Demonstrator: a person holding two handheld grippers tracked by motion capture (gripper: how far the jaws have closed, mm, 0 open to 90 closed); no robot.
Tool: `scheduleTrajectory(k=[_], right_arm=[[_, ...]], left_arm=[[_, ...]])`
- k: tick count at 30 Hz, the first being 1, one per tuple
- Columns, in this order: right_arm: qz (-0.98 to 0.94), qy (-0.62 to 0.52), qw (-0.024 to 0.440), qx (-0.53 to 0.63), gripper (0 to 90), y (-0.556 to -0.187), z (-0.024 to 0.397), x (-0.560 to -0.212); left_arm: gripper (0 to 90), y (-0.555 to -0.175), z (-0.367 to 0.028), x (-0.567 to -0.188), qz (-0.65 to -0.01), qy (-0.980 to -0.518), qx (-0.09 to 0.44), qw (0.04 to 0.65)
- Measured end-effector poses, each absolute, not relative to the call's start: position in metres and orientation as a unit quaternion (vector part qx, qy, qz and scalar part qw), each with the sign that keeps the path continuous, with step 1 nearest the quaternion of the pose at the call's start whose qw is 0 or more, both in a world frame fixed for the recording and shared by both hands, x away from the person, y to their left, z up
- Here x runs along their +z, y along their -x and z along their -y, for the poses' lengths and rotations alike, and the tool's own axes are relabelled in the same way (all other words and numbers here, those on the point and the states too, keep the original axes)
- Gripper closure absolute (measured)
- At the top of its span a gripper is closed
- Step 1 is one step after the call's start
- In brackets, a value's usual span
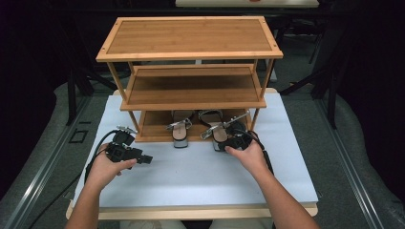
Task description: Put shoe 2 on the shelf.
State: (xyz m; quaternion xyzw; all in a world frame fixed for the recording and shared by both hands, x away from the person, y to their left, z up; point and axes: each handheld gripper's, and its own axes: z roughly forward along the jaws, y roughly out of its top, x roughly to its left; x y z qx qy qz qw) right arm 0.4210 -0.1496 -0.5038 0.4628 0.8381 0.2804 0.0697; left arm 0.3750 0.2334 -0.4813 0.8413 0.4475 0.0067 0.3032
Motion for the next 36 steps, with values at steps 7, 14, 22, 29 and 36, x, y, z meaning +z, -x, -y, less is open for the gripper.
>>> scheduleTrajectory(k=[7, 14, 22, 29, 36], right_arm=[[-0.833, -0.469, 0.081, 0.283, 47.7, -0.431, 0.141, -0.505], [-0.827, -0.475, 0.077, 0.290, 47.8, -0.439, 0.129, -0.512], [-0.827, -0.459, 0.076, 0.315, 47.1, -0.436, 0.128, -0.512], [-0.838, -0.439, 0.113, 0.302, 51.6, -0.422, 0.130, -0.504], [-0.841, -0.446, 0.110, 0.285, 58.0, -0.424, 0.130, -0.507]], left_arm=[[38.8, -0.375, -0.235, -0.482, -0.449, -0.841, 0.005, 0.303], [39.1, -0.374, -0.231, -0.483, -0.445, -0.842, 0.010, 0.306], [39.1, -0.376, -0.222, -0.488, -0.443, -0.845, 0.009, 0.300], [44.5, -0.378, -0.221, -0.492, -0.444, -0.844, 0.017, 0.302], [59.5, -0.386, -0.201, -0.503, -0.430, -0.845, 0.044, 0.315]])
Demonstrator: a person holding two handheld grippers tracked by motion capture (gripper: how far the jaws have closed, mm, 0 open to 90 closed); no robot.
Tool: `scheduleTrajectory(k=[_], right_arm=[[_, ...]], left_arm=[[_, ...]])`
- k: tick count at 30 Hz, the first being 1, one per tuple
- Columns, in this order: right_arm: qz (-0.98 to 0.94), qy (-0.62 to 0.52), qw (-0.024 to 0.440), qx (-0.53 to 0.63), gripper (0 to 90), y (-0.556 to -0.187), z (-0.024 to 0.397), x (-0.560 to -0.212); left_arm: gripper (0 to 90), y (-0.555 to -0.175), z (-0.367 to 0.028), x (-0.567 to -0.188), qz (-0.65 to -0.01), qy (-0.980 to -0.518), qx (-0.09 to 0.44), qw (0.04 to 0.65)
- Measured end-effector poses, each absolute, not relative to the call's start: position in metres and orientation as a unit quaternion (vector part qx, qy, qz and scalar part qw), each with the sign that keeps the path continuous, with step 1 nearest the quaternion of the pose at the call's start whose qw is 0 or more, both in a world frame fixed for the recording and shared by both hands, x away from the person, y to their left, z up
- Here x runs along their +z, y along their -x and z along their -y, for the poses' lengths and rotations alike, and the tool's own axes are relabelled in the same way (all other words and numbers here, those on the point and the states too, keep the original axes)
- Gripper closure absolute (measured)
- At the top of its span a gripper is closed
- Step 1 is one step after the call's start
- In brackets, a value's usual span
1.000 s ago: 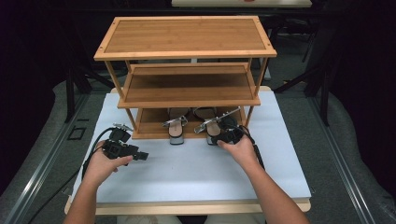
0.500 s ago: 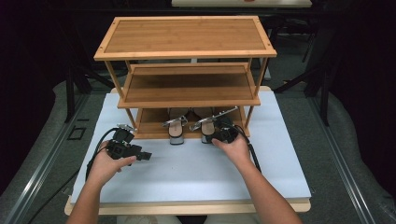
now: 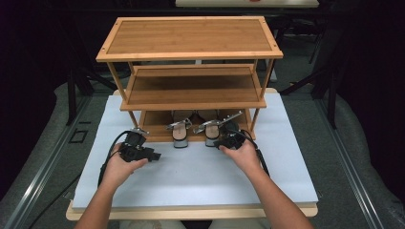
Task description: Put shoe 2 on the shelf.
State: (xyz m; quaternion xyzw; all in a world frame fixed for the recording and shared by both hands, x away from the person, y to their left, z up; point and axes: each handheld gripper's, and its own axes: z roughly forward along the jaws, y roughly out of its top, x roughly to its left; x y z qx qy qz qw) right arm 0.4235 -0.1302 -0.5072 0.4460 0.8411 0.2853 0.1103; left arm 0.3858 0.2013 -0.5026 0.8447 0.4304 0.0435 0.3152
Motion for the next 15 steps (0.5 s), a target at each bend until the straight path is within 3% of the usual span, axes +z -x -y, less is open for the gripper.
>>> scheduleTrajectory(k=[5, 6, 9, 14, 15], right_arm=[[-0.840, -0.445, 0.116, 0.289, 65.6, -0.424, 0.129, -0.508], [-0.839, -0.447, 0.117, 0.288, 72.7, -0.424, 0.129, -0.508], [-0.838, -0.448, 0.108, 0.291, 75.4, -0.425, 0.129, -0.508], [-0.839, -0.445, 0.111, 0.294, 80.6, -0.423, 0.130, -0.509], [-0.838, -0.447, 0.139, 0.282, 80.8, -0.421, 0.129, -0.509]], left_arm=[[71.5, -0.395, -0.179, -0.512, -0.418, -0.850, 0.067, 0.313], [74.5, -0.399, -0.171, -0.515, -0.413, -0.854, 0.081, 0.306], [79.6, -0.402, -0.167, -0.517, -0.420, -0.849, 0.091, 0.306], [80.8, -0.409, -0.161, -0.525, -0.421, -0.854, 0.108, 0.287], [80.8, -0.410, -0.160, -0.527, -0.422, -0.852, 0.111, 0.287]])
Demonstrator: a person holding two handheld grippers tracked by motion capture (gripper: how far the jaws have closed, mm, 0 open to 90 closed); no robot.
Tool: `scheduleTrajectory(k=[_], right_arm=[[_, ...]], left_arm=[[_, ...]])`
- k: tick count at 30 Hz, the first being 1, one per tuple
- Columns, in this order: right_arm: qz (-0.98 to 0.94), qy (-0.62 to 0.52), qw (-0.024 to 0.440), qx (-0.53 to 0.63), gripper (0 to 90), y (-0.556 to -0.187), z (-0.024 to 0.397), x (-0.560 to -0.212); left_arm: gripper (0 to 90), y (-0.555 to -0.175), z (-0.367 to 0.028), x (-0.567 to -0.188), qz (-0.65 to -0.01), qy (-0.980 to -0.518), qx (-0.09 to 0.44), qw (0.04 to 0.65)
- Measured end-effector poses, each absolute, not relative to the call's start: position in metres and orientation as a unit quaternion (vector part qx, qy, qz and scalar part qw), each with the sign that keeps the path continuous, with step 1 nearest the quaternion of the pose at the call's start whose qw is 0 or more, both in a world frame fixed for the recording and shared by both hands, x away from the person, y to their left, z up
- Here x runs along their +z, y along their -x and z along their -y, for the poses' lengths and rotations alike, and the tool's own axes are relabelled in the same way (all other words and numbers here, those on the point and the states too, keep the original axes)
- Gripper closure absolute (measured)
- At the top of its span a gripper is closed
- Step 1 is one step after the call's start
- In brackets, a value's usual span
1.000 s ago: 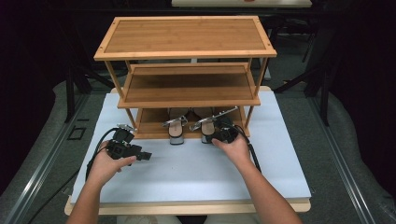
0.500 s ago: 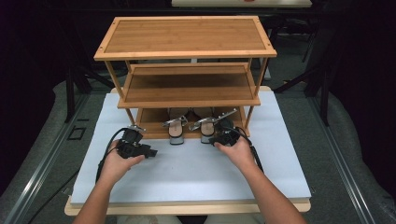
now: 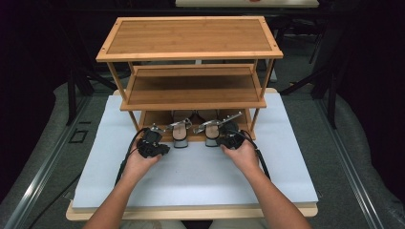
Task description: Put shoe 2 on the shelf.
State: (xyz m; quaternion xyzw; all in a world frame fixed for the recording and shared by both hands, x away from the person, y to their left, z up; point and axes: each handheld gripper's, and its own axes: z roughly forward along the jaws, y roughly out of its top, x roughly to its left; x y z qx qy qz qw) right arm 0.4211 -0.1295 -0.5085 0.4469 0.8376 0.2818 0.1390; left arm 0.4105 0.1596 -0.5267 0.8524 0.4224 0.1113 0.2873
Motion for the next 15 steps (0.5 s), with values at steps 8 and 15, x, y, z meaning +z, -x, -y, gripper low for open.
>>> scheduleTrajectory(k=[8, 15], right_arm=[[-0.816, -0.479, 0.106, 0.305, 79.3, -0.428, 0.141, -0.518], [-0.818, -0.477, 0.115, 0.302, 79.7, -0.428, 0.139, -0.518]], left_arm=[[80.8, -0.422, -0.147, -0.532, -0.435, -0.841, 0.114, 0.301], [80.8, -0.425, -0.146, -0.533, -0.436, -0.840, 0.100, 0.308]])
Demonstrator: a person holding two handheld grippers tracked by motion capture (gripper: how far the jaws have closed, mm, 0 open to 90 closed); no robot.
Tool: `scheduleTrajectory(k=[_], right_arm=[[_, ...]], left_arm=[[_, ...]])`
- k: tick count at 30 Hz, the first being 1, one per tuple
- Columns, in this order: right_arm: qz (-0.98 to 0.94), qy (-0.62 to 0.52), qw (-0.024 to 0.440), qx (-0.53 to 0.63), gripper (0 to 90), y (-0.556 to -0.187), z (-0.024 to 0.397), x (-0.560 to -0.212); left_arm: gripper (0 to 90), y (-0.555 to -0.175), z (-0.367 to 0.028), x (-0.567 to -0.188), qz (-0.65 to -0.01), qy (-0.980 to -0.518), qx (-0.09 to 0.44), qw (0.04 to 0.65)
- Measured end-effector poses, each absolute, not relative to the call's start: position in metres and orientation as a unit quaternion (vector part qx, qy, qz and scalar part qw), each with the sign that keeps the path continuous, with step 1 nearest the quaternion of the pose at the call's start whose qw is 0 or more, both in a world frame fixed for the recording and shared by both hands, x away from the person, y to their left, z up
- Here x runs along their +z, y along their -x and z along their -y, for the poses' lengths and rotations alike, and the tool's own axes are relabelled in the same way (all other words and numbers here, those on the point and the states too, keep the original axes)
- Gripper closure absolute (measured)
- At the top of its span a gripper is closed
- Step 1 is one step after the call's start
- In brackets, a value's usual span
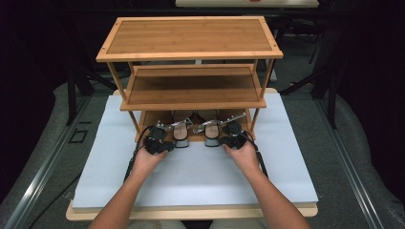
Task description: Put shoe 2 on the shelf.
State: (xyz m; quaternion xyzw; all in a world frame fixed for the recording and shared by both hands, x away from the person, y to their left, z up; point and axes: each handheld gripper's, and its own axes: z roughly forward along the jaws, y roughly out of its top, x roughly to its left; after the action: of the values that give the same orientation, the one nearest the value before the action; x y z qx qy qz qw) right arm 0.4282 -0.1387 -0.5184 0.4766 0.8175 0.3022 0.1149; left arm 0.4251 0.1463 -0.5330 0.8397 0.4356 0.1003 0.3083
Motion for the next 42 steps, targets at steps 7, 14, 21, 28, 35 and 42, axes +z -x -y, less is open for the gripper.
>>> scheduleTrajectory(k=[7, 14, 21, 28, 35, 42], right_arm=[[-0.824, -0.464, 0.110, 0.306, 79.7, -0.427, 0.128, -0.519], [-0.824, -0.467, 0.112, 0.301, 78.3, -0.426, 0.123, -0.519], [-0.825, -0.463, 0.104, 0.307, 75.2, -0.426, 0.126, -0.518], [-0.827, -0.463, 0.102, 0.302, 75.7, -0.424, 0.129, -0.518], [-0.828, -0.463, 0.107, 0.298, 75.6, -0.420, 0.131, -0.519], [-0.827, -0.461, 0.114, 0.300, 75.6, -0.416, 0.141, -0.513]], left_arm=[[80.8, -0.426, -0.139, -0.533, -0.431, -0.842, 0.095, 0.310], [79.1, -0.427, -0.139, -0.534, -0.432, -0.841, 0.093, 0.312], [77.9, -0.425, -0.139, -0.534, -0.430, -0.842, 0.091, 0.313], [77.9, -0.420, -0.141, -0.531, -0.426, -0.842, 0.090, 0.319], [77.9, -0.418, -0.150, -0.530, -0.436, -0.834, 0.087, 0.326], [77.8, -0.413, -0.159, -0.521, -0.436, -0.833, 0.079, 0.330]])
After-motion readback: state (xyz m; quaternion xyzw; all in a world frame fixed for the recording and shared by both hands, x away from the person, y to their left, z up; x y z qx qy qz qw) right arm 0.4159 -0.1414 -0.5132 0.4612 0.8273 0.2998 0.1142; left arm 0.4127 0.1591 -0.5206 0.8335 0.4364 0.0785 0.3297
